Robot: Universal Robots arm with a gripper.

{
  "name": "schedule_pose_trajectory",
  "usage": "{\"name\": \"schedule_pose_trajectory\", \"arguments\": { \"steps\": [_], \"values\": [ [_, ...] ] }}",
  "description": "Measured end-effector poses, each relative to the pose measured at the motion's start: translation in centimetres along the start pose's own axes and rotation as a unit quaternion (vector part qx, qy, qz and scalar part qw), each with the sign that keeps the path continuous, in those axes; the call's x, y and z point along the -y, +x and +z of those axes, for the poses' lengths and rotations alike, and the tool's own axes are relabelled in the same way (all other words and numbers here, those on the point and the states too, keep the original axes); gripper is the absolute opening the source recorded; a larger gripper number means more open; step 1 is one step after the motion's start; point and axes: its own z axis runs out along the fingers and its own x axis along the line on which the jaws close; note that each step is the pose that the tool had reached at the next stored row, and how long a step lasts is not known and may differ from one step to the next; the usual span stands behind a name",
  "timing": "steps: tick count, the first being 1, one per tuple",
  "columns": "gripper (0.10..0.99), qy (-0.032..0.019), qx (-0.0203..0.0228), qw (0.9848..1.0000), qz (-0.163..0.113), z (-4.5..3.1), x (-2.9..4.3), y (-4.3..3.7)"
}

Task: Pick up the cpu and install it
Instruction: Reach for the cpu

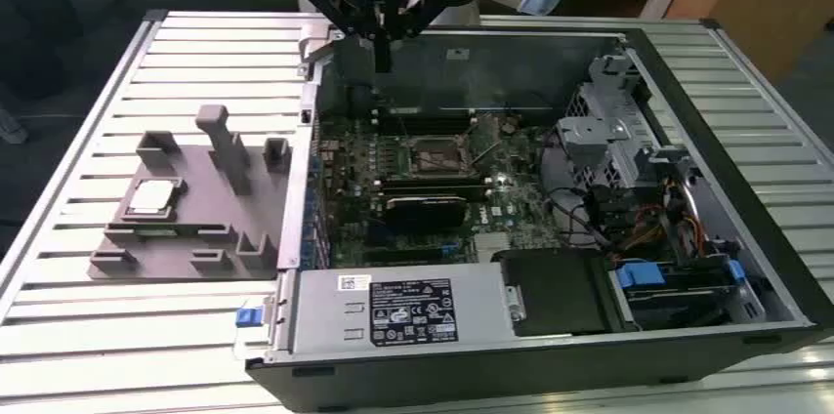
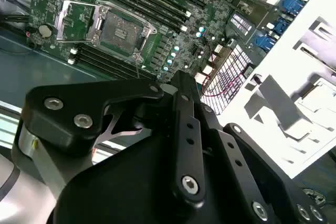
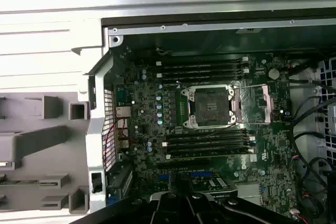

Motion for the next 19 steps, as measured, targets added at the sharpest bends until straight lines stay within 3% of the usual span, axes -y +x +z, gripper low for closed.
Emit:
{"name": "schedule_pose_trajectory", "arguments": {
  "steps": [10, 19],
  "values": [
    [0.106, 0.0000, 0.0000, 1.0000, 0.000, 0.00, 0.01, 0.13],
    [0.106, 0.0000, 0.0000, 1.0000, 0.000, -0.02, 0.08, 1.02]
  ]
}}
